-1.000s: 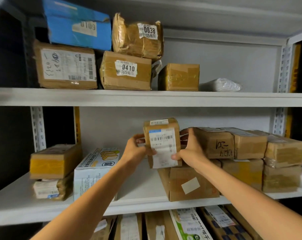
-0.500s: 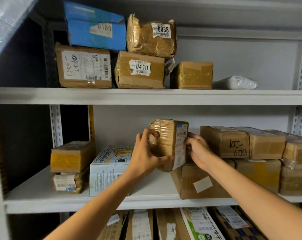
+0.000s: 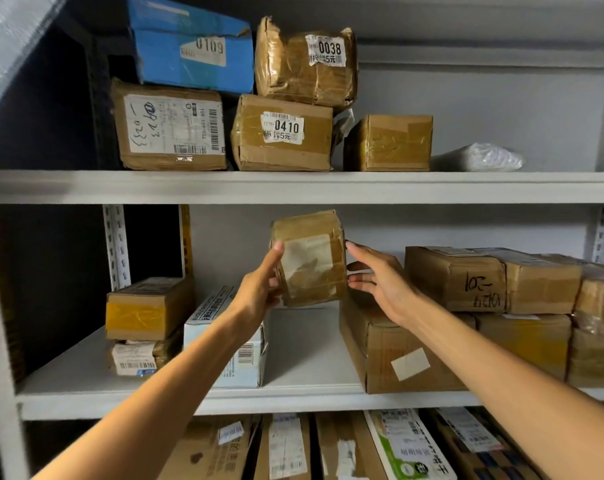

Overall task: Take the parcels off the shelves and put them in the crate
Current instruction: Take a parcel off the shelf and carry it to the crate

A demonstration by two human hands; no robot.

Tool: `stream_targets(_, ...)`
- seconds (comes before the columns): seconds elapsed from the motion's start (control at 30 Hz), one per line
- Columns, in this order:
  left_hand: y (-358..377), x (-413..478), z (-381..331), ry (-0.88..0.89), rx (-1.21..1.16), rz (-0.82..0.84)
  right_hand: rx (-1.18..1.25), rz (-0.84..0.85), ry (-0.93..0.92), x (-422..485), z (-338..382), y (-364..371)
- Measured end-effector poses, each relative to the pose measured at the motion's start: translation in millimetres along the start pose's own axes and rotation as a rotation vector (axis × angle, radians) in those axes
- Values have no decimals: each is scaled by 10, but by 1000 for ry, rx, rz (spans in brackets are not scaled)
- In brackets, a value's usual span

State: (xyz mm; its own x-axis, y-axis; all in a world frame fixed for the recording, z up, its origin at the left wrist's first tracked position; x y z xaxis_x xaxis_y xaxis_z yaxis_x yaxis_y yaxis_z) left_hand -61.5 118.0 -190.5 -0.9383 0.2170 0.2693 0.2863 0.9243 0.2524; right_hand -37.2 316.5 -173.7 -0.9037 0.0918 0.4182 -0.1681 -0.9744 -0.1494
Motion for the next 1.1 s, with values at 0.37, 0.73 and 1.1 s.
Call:
stream_targets(0.37, -634, 15, -20, 140, 367, -79, -312, 91, 49, 53, -298, 661)
stream_targets(0.73, -1224, 231, -285, 249, 602, -160, -290, 102, -88, 492, -357, 1360)
stream_targets(1.1, -1509, 414, -61, 296, 678, -218, -323, 65, -168, 579, -602, 1598)
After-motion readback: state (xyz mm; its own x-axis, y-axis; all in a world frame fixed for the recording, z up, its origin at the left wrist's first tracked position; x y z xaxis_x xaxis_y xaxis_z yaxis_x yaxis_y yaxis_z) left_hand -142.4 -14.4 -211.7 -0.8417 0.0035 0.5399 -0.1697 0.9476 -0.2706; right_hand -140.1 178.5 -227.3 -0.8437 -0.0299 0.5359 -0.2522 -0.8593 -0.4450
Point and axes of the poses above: each hand's wrist, its own x-axis towards the middle knuckle, its own y-axis out of the palm, z = x × y, the point moved 3 cm from there along x, towards the middle knuckle, and after that the axes turned 12 degrees about -x, right-handed, at the moved point
